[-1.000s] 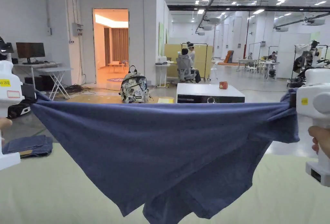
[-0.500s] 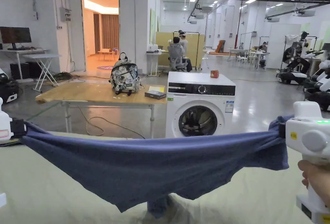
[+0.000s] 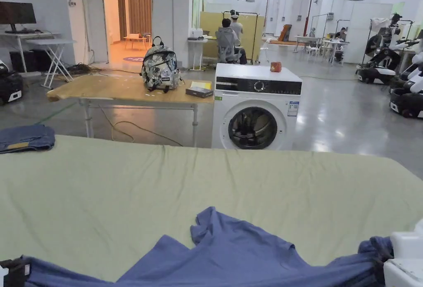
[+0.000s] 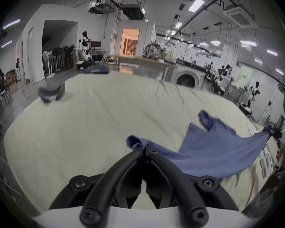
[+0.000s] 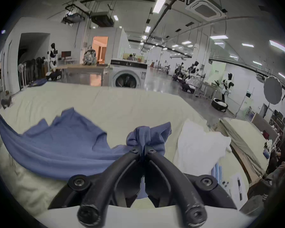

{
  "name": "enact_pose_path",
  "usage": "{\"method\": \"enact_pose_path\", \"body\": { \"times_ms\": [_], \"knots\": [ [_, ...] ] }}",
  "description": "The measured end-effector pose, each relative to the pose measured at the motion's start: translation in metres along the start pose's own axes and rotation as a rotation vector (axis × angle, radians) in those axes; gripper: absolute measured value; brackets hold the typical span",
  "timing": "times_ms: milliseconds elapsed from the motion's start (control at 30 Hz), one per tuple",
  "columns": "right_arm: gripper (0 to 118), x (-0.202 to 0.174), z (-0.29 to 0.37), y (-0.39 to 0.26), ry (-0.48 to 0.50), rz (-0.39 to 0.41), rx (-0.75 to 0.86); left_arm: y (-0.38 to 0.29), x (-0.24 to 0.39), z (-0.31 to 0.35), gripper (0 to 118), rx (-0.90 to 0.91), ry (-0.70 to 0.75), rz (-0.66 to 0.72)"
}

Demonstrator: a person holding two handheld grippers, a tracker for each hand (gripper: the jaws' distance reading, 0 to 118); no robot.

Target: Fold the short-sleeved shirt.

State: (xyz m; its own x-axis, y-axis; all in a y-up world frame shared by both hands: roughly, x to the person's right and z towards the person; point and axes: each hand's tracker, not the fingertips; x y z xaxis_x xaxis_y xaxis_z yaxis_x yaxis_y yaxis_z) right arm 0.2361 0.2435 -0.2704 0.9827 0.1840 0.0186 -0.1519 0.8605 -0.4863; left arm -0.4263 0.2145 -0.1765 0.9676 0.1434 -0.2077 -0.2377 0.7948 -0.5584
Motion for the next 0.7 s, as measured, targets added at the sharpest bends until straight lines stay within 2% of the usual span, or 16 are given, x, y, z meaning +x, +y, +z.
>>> {"method": "enact_pose_path", "body": {
  "times_ms": [233, 367, 400, 433, 467, 533, 600, 700],
  "knots": [
    [1, -0.004, -0.002, -0.060, -0.008, -0.008, -0.107, -0.065, -0.010, -0.003, 0, -0.125, 0.045, 0.014],
    [3, -0.003, -0.007, -0.078, 0.002, -0.037, -0.146, -0.076, -0.015, -0.009, 0, -0.137, 0.048, 0.005],
    [4, -0.004, -0.004, -0.078, -0.007, -0.041, -0.140, -0.076, -0.013, -0.008, 3, -0.138, 0.071, -0.009],
    [10, -0.005, -0.001, -0.076, -0.021, -0.049, -0.126, -0.074, -0.010, -0.006, 13, -0.127, 0.107, -0.022],
    [24, -0.007, 0.003, -0.074, -0.025, -0.064, -0.103, -0.071, -0.006, -0.004, 21, -0.114, 0.158, -0.046],
    [57, -0.012, 0.012, -0.068, -0.046, -0.075, -0.070, -0.066, 0.004, 0.005, 26, -0.083, 0.212, -0.101],
    [59, -0.019, 0.023, -0.059, -0.027, -0.108, -0.017, -0.059, 0.014, 0.012, 28, -0.036, 0.200, -0.118],
    [59, -0.039, 0.033, -0.044, 0.007, -0.119, 0.031, -0.050, 0.034, 0.018, 28, 0.039, 0.103, -0.111]
  ]
}}
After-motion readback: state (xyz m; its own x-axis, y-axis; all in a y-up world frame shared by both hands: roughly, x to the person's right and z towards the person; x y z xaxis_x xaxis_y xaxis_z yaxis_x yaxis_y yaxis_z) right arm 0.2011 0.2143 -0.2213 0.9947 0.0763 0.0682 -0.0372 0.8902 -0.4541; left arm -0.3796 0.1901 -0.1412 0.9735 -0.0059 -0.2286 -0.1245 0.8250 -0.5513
